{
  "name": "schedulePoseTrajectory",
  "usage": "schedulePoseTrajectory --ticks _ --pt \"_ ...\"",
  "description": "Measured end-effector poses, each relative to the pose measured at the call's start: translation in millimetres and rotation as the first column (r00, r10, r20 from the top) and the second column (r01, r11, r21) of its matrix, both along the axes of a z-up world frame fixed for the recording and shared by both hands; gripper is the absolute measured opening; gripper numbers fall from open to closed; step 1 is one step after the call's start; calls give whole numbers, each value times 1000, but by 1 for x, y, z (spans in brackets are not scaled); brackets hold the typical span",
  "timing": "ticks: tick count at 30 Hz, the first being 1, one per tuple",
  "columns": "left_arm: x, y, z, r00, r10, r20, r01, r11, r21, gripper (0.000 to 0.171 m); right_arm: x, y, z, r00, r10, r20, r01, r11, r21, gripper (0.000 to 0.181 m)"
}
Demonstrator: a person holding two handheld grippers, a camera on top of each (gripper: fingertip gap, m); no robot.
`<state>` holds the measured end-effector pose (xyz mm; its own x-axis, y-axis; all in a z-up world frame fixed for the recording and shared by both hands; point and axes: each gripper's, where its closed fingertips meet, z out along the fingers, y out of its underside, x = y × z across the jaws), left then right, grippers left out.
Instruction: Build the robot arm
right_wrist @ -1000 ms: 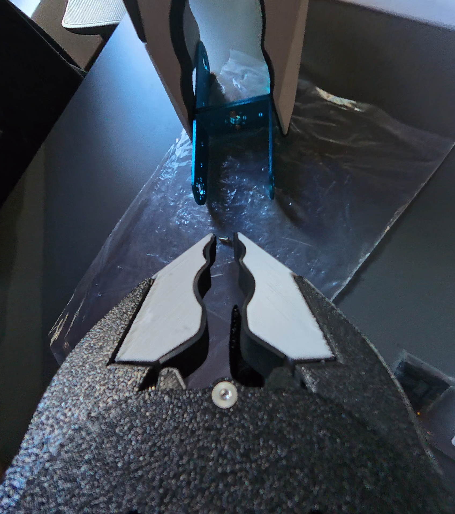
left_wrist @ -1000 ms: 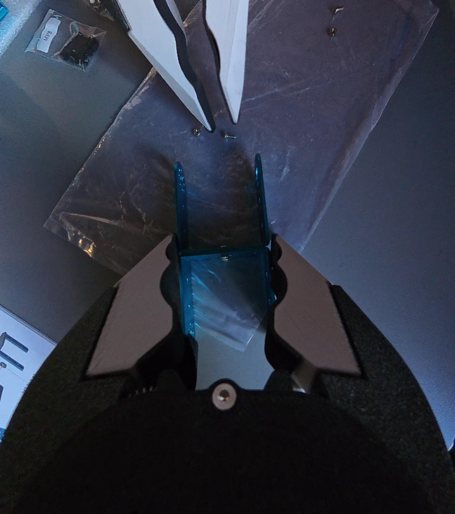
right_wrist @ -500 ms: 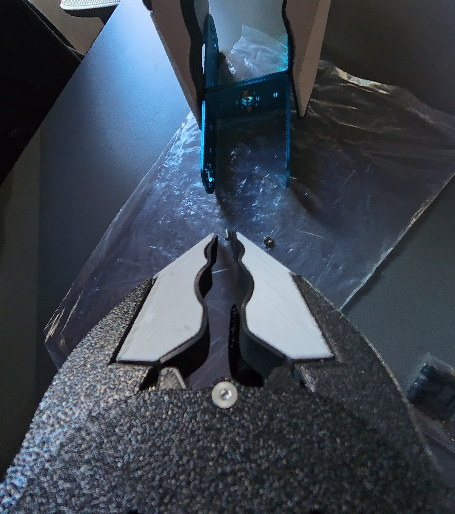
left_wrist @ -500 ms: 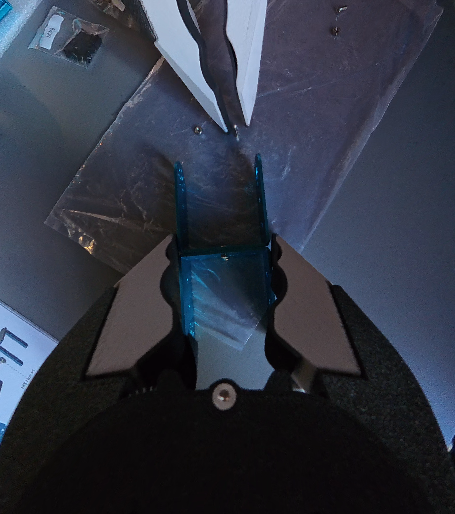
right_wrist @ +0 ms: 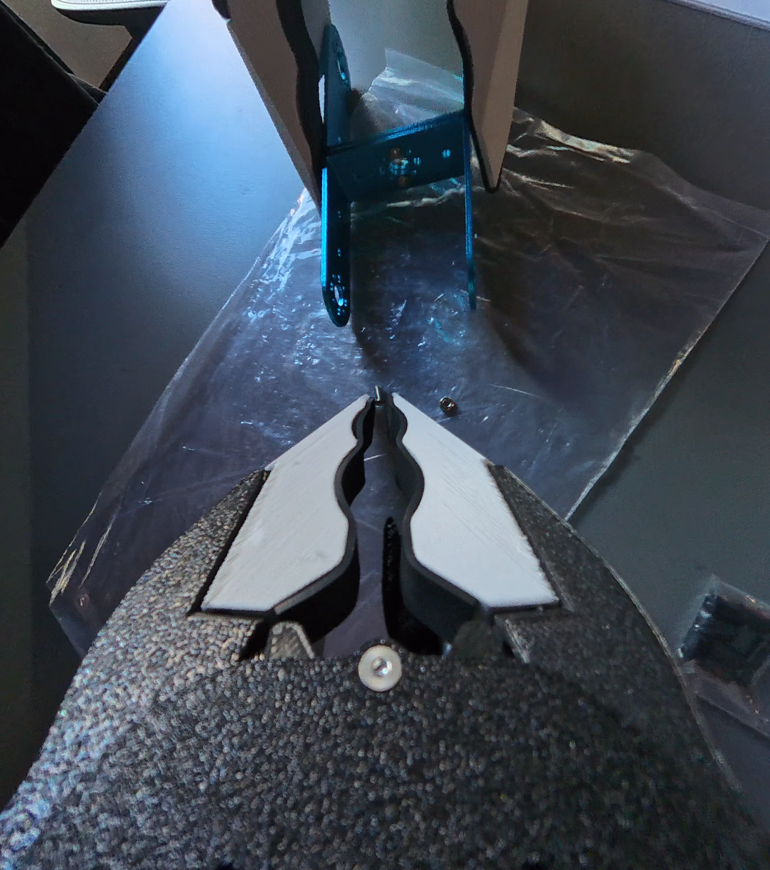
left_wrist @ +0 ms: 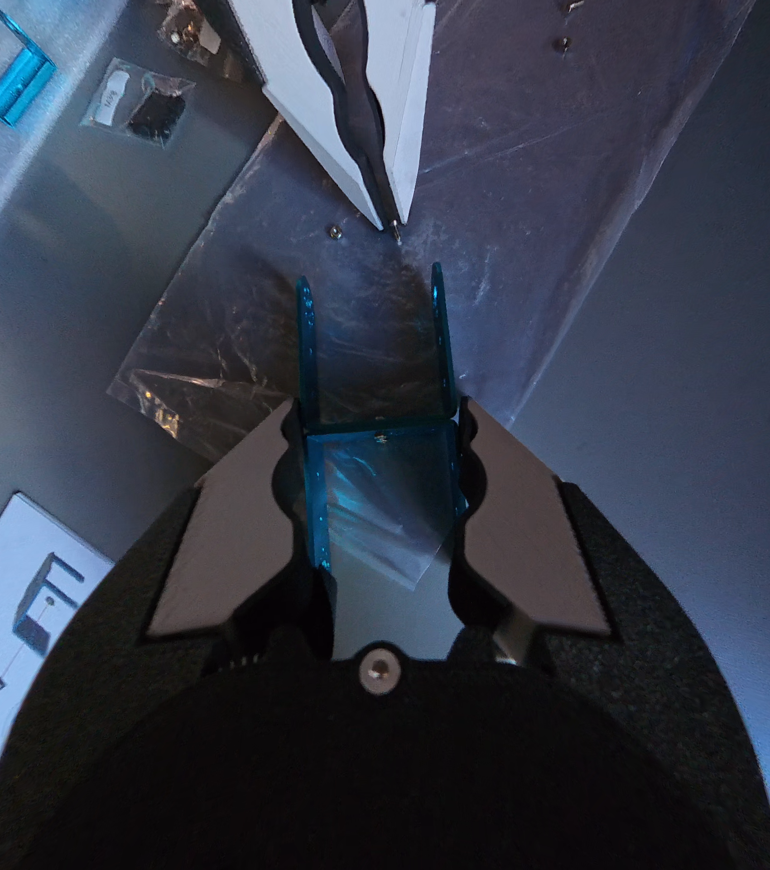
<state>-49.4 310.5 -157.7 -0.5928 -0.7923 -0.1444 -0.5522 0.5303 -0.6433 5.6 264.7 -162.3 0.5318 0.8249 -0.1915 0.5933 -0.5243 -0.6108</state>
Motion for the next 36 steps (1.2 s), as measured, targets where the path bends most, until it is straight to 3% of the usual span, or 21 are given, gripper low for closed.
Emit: schedulePoseTrajectory --ticks 4,9,16,21,26,32,36 --pt "3 1 5 998 7 69 -13 997 82 65 3 0 4 999 -25 26 24 999 34 3" --pt "14 -1 22 972 23 235 -53 991 122 65 5 8 32 997 -72 -2 72 992 106 4" --pt "32 -9 68 847 80 525 -168 978 122 65 -17 18 94 994 -106 21 98 964 247 4" --pt "41 -16 91 747 124 653 -246 964 98 66 -30 18 108 985 -118 123 81 959 270 4" --pt "41 -25 102 693 101 713 -288 946 146 66 -27 20 112 961 -165 221 93 949 301 4" --pt "42 -29 108 659 149 737 -327 940 102 66 -28 19 121 962 -178 209 100 936 339 4" --pt "43 -29 124 594 189 782 -392 917 76 65 -28 19 128 966 -182 183 110 932 346 4"
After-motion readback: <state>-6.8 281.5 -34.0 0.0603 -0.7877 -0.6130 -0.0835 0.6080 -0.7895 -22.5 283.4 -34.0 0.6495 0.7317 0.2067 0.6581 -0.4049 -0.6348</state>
